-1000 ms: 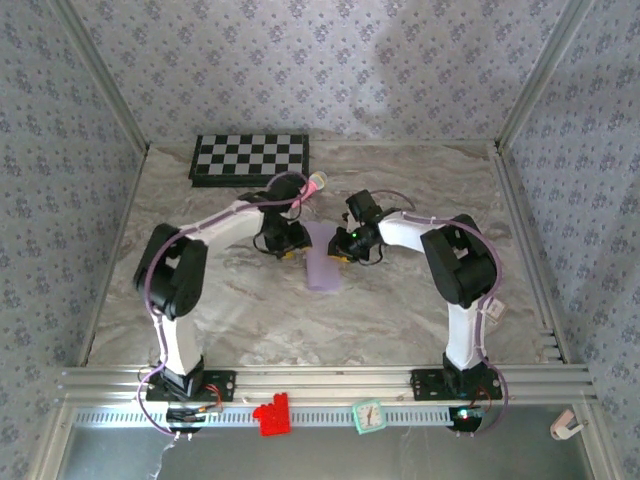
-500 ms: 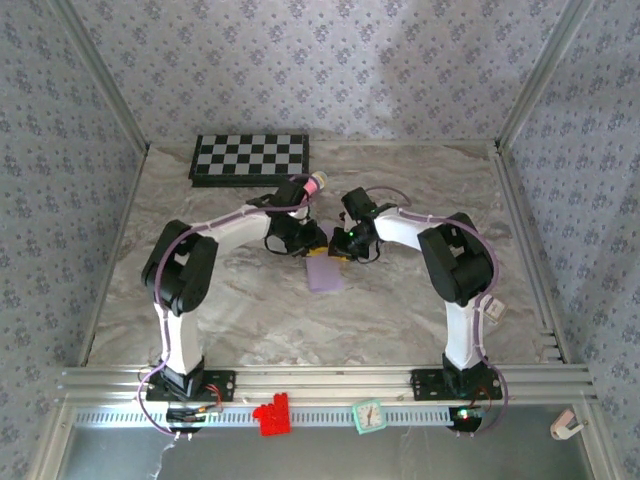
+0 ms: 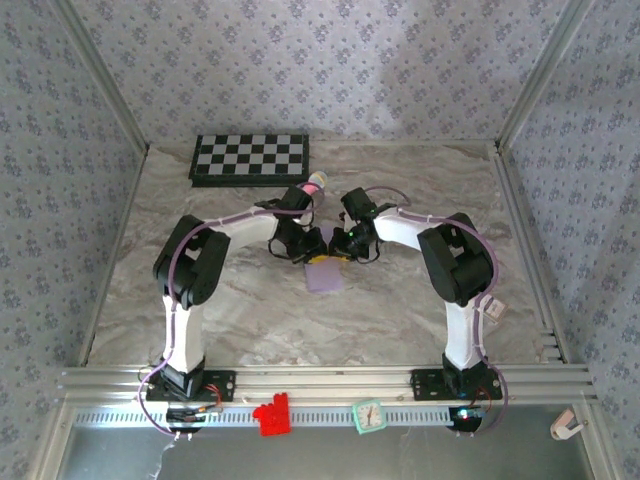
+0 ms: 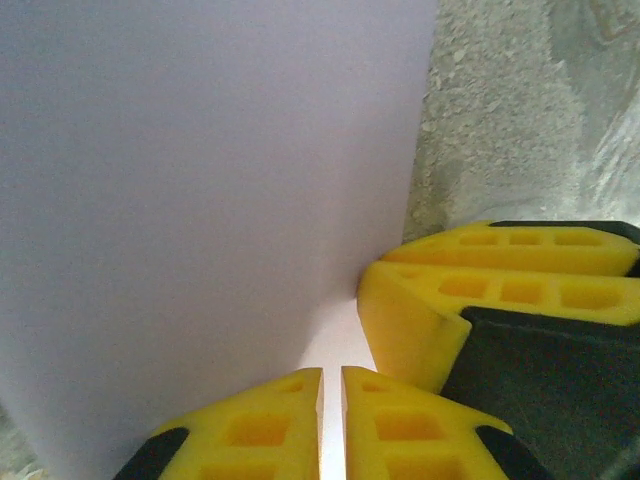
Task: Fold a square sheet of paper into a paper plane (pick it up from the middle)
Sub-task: First fold the square sheet of paper in half at the center of the table.
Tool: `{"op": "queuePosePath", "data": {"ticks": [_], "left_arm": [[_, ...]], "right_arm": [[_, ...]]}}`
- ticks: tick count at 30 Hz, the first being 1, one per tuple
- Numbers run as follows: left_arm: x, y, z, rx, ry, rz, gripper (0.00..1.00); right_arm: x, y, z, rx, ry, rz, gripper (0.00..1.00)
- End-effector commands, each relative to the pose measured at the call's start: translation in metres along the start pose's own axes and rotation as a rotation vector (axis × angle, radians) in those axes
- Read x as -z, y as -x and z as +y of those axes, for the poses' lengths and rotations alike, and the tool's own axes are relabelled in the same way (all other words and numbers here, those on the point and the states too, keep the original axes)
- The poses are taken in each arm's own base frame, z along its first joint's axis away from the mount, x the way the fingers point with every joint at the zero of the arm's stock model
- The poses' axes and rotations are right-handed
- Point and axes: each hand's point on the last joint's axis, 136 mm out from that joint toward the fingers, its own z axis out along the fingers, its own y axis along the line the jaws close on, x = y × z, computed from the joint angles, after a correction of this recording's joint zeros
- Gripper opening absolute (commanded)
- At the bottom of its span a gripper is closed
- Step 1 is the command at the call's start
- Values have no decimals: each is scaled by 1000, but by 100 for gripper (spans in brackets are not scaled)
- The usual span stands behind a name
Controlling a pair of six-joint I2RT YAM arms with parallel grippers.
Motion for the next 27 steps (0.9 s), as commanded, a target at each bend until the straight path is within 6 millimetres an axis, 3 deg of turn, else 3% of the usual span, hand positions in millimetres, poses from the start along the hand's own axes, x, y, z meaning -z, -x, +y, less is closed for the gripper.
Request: {"op": "queuePosePath", "data": {"ticks": [1,18,27], "left_arm": [[-2,-1,5,1,51,1,13],[-10,-9,54,62,212,-7,10],[7,-13,68,61,245,-21,11]], "right_arm": [[-25,-39,-71,-67,-263,119,18],[-25,-44,-86,10,-354,157,18],[-23,-46,-104,14,-426,182,18]]}}
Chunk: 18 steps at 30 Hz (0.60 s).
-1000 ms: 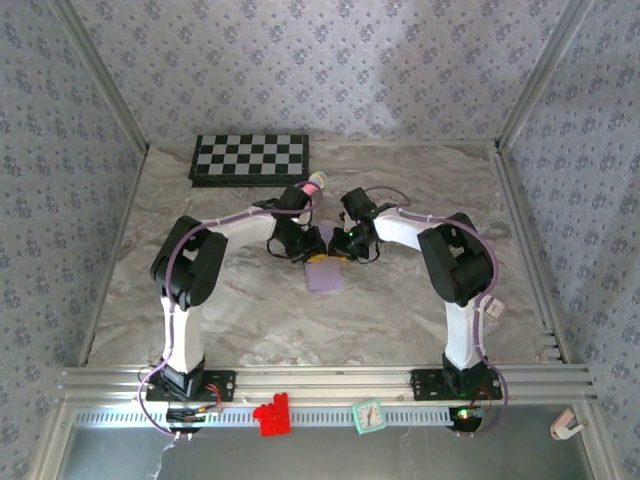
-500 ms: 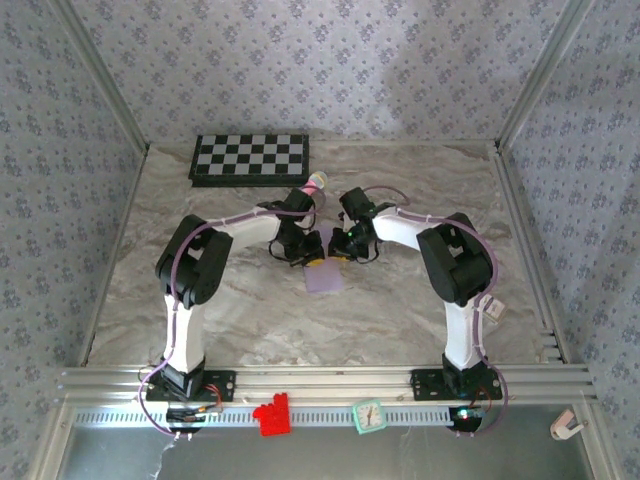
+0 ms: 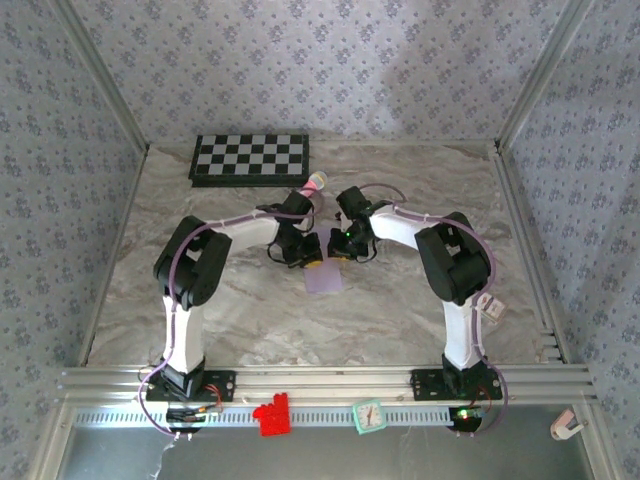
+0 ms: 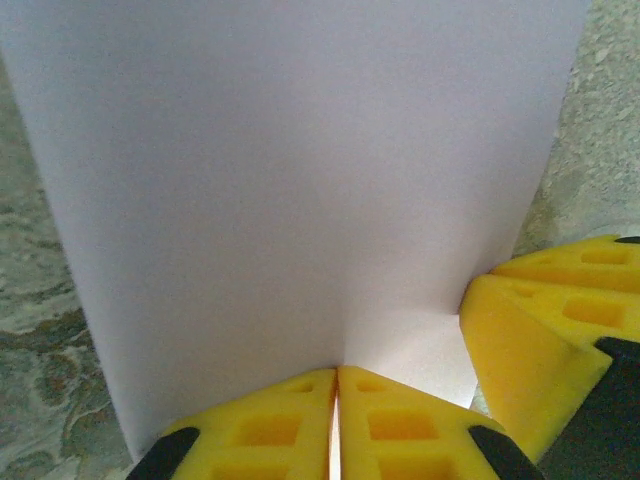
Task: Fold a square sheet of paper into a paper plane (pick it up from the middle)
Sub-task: First fold the square sheet of paper in half at the center of the table.
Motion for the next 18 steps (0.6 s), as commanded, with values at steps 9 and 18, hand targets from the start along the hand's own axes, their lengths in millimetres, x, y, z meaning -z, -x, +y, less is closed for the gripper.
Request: {"op": "queuePosePath", "data": {"ticks": [9,18], "left_arm": [[22,-18,61,68,158,19,11],[71,-3,59,1,222,-74,11]], "right_arm": [[-29,-50,-97,-44,-369,183,18],[-28,-48,-98,-48,-379,180,19]]}}
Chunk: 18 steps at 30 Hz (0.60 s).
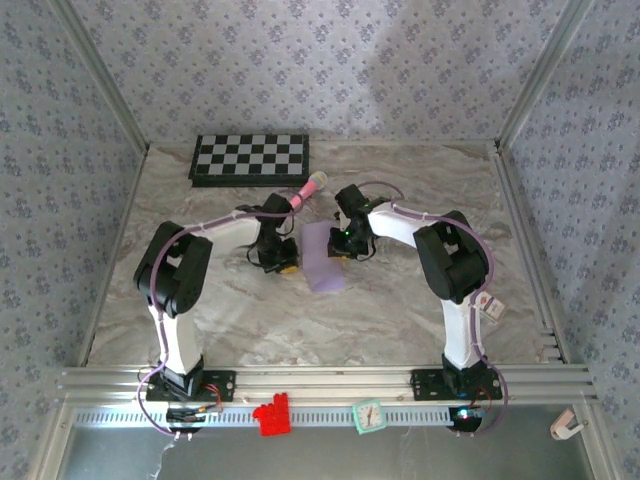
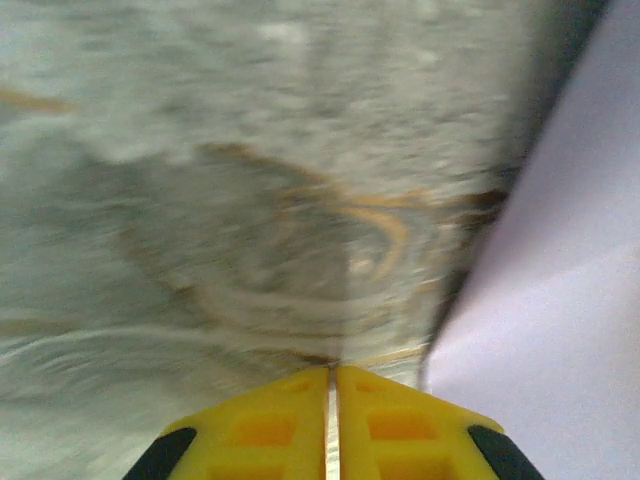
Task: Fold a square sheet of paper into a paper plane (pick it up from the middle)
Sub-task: First fold the square sheet of paper in half at the center of the table.
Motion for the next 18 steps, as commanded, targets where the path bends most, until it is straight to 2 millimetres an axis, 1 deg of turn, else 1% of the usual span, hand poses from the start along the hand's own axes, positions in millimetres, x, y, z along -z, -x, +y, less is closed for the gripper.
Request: {"op": "queuePosePath", "data": {"ticks": [1,3,5,6,9,10,12,16,18], "left_arm": [[40,7,-5,-66,22,-72,11],[50,10,-25,-91,-70,-91,12],[54,15,-53,-116,-206,-103,12],[53,15,-66,-125,-270,-91,12],[43,18,-89,-115,-387,-46,13],[39,19,-93,-114,-404,-37,13],[28,21,-95,-114,-411,-14,13],[7,20,-88,-107,-389,24,13],[-4,18,-80,-96,-367,40,13]], "right_arm": [[-32,-50,-95,-64,-352,170,19],[-32,-50,-96,-63,-355,170,20],[-32,-50,-95,-61,-352,170,19],[-33,-50,-95,-60,-351,172,19],[-33,-50,-95,-60,-353,174,19],[-34,-51,-95,-60,-352,176,19],[-35,-51,-96,-61,-350,178,19],[-35,-52,-96,-60,-350,183,19],[-36,-53,-97,-61,-350,186,19]]}}
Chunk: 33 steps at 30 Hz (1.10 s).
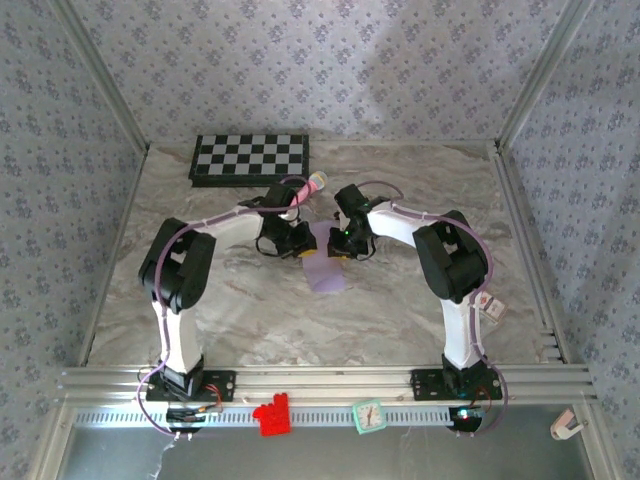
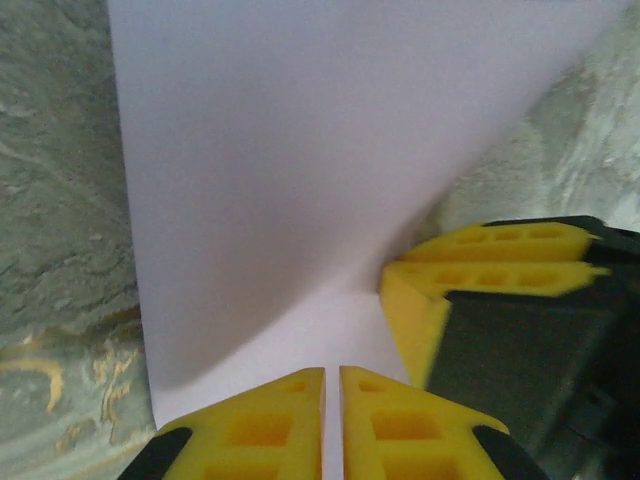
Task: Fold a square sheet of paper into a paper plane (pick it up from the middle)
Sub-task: First fold the square sheet of paper in half at the center of the table.
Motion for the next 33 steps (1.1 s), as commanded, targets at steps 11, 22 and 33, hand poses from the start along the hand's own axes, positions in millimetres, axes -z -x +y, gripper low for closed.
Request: {"op": "queuePosePath", "data": {"ticks": [11,22,33], "left_arm": [[10,-7,90,113,178,-7,12],[44,14,10,-18,34,-98,12],[-5,26,21,-25,43,-11,12]], "right_arm": [[-37,-59,-105,-68,-361,193,19],[-37,-58,-106,-66,-371,196,19],[-36,-61,-108,-58,-378,212,20]]}}
